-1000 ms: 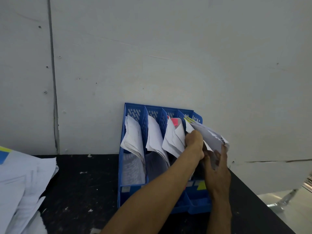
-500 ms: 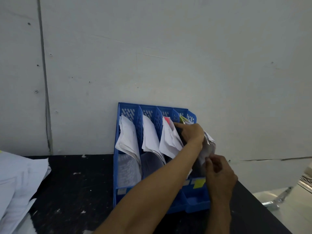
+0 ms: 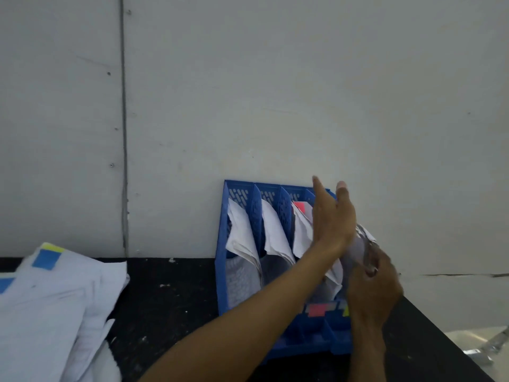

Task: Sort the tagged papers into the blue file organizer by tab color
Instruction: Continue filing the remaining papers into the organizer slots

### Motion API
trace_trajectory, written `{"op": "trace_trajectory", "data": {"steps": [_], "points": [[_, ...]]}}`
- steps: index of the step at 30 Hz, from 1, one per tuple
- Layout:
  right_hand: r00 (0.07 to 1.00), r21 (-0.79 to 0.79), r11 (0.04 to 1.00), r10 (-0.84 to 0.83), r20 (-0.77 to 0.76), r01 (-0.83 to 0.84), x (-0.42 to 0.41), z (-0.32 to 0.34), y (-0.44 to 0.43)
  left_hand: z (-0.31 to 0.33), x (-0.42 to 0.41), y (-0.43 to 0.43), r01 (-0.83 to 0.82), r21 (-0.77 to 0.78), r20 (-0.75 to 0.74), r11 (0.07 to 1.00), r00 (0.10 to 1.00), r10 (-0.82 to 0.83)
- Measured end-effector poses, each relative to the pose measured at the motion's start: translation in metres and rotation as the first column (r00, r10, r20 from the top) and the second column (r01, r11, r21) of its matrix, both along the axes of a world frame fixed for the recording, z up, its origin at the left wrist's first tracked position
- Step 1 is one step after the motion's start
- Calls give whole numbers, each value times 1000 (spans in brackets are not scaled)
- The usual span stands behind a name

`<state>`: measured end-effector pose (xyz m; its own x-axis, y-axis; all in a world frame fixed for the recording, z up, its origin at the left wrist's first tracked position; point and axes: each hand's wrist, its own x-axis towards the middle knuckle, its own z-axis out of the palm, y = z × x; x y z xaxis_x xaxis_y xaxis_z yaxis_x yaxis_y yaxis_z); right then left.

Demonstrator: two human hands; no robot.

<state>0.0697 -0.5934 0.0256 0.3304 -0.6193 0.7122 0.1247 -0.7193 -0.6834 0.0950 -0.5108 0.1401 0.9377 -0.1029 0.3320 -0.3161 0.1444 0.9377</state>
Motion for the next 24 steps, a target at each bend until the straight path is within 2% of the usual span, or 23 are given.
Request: {"op": "trace_trajectory", "data": {"steps": [4, 7, 10, 12, 15, 17, 19, 21, 24], "points": [[999, -78, 996, 32, 22, -30, -20, 32, 35, -6, -7, 93, -16, -5, 257, 1000, 966, 17], [982, -93, 980, 183, 43, -178, -30, 37, 94, -35, -10, 178, -213, 33, 306, 976, 932, 193], [924, -76, 921, 379, -59, -382, -33, 24, 174, -80, -27, 271, -419, 104, 255, 902, 888, 383], [843, -17, 851, 518, -142, -526, -37, 6, 230, -117, -42, 329, -527, 228, 196, 819, 848, 491], [663, 106, 720, 678, -317, -686, -53, -25, 315, -172, -66, 404, -653, 469, 96, 594, 707, 701], [528, 200, 669, 707, -471, -716, -65, -48, 363, -194, -87, 443, -686, 582, 54, 437, 569, 821], [404, 256, 678, 653, -640, -689, -77, -69, 397, -206, -105, 471, -640, 710, 54, 293, 465, 884], [375, 174, 738, 513, -772, -652, -88, -83, 422, -212, -116, 493, -597, 773, 67, 215, 414, 908], [428, 107, 783, 442, -788, -613, -100, -93, 439, -215, -122, 506, -622, 756, 56, 203, 371, 927]]}}
